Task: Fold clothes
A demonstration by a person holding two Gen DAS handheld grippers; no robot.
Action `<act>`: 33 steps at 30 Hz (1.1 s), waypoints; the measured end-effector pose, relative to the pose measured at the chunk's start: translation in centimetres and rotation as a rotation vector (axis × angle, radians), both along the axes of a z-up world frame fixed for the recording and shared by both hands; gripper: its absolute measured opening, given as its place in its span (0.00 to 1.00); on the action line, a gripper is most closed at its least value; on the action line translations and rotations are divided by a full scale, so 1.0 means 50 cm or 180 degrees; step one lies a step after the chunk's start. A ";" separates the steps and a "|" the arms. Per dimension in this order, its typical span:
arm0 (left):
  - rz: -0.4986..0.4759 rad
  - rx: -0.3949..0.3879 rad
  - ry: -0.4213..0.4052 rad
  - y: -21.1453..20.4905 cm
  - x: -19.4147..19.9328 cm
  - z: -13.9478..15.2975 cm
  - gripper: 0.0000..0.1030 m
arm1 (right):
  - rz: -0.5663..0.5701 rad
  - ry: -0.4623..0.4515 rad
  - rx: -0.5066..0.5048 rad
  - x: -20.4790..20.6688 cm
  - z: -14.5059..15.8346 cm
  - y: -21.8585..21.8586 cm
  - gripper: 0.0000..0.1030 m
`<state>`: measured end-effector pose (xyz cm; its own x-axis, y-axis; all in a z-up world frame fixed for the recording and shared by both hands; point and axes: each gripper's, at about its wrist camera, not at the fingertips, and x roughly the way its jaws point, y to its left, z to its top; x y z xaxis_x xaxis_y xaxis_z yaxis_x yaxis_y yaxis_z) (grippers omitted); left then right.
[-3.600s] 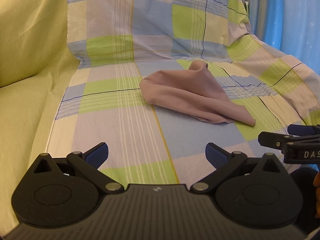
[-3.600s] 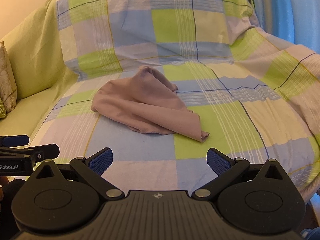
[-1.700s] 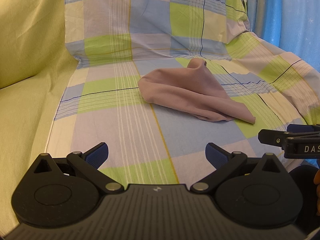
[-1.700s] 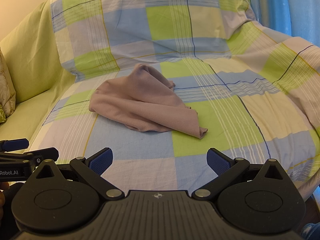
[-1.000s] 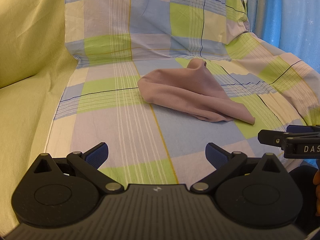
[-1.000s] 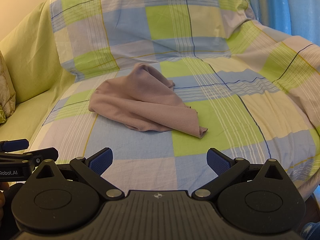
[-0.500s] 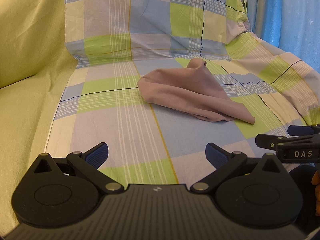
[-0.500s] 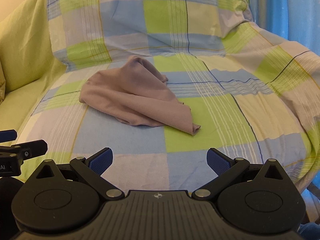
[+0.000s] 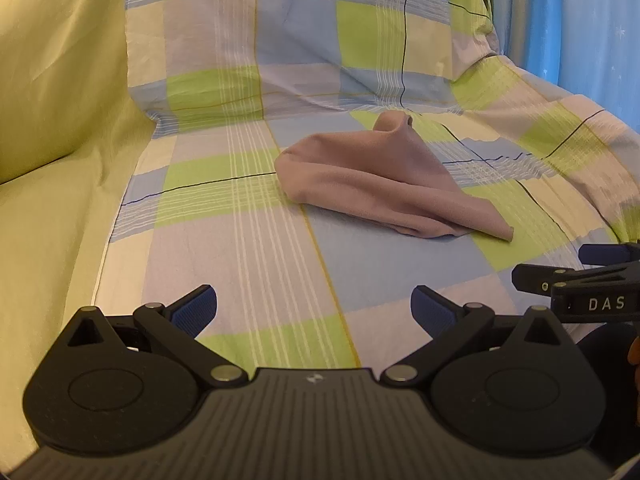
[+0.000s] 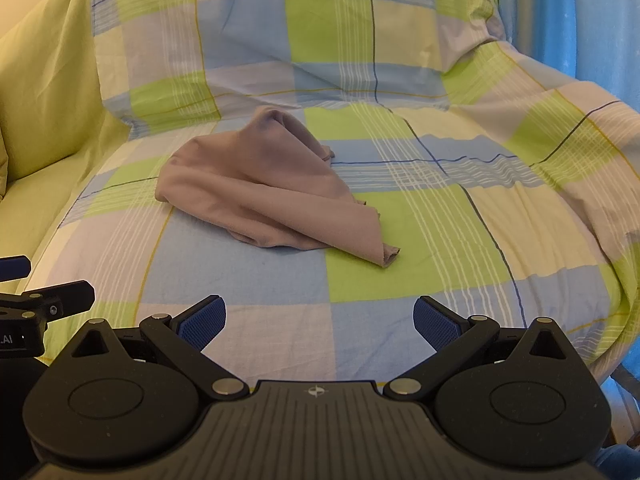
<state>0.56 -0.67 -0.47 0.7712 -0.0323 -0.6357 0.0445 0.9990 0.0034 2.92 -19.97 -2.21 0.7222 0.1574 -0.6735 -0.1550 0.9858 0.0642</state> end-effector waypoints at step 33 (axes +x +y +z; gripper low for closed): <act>-0.0920 0.0428 -0.0041 -0.017 0.139 -0.002 0.73 | 0.0315 -0.0072 -0.0024 0.076 -0.036 -0.024 0.99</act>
